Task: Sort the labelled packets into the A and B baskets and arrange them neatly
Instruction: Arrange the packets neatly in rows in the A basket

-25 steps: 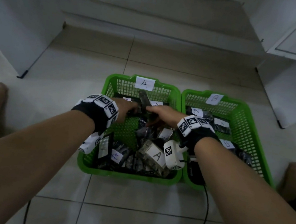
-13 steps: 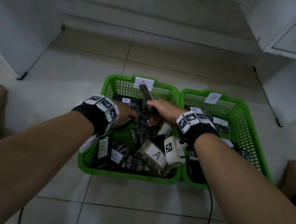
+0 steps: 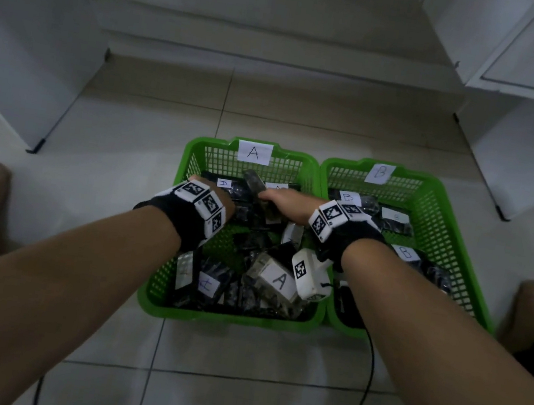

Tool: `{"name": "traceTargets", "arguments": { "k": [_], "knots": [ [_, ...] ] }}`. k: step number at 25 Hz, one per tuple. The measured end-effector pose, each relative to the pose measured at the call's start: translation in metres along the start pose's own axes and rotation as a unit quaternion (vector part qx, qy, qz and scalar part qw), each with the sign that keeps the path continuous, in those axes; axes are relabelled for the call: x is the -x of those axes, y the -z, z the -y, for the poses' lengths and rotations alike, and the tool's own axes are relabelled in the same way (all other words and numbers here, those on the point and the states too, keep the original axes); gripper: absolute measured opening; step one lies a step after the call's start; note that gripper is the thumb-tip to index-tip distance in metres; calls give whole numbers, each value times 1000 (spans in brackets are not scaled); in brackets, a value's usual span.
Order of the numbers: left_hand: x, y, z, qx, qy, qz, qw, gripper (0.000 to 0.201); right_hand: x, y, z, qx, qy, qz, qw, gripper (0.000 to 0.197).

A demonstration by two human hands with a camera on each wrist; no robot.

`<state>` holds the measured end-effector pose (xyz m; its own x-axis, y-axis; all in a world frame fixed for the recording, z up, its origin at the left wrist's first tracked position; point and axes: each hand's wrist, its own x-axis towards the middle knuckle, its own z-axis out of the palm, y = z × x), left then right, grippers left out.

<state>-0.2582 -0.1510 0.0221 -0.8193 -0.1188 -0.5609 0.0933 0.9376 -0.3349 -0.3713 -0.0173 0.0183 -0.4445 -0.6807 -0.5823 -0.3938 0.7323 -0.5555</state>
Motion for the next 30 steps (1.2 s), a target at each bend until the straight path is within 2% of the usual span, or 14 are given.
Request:
{"name": "traceTargets", "arguments": {
  "k": [3, 6, 7, 10, 12, 14, 17, 18, 19, 22, 24, 25, 28, 30],
  "knots": [
    [-3, -3, 0, -7, -4, -6, 1000, 35, 1, 2, -4, -33, 5, -1, 999, 50],
    [-7, 1, -3, 16, 11, 12, 1000, 34, 0, 1, -6, -41, 10, -22, 999, 67],
    [-8, 5, -3, 28, 10, 23, 999, 35, 2, 3, -6, -48, 11, -37, 998, 67],
    [4, 20, 17, 123, -32, 18, 992, 43, 3, 13, -7, -98, 16, -107, 989, 39],
    [25, 26, 46, 246, -10, -28, 969, 49, 1, 19, -10, -106, 38, -146, 983, 34],
    [49, 24, 76, 379, 49, -91, 920, 45, 5, 20, -8, -55, 55, -164, 983, 34],
    [72, 11, 96, 585, 128, -185, 780, 45, 10, 7, 8, 111, 98, -159, 976, 39],
    [74, 9, 96, 613, 133, -213, 749, 48, 10, -1, 16, 153, 107, -151, 971, 41],
    [73, 9, 92, 623, 126, -224, 739, 51, 8, -8, 23, 185, 105, -142, 967, 43],
    [63, 1, 76, 608, 100, -221, 756, 64, -4, -27, 40, 253, 80, -137, 954, 44],
    [56, -2, 67, 575, 105, -212, 783, 63, -9, -32, 42, 279, 68, -127, 949, 46],
    [53, -2, 61, 547, 98, -192, 809, 58, -11, -32, 42, 285, 66, -121, 949, 47],
    [44, 1, 39, 410, 34, -83, 908, 41, -11, -27, 41, 268, 63, -110, 955, 51],
    [38, 1, 25, 336, 0, -26, 942, 42, -10, -24, 37, 262, 46, -102, 959, 53]
  ]
}}
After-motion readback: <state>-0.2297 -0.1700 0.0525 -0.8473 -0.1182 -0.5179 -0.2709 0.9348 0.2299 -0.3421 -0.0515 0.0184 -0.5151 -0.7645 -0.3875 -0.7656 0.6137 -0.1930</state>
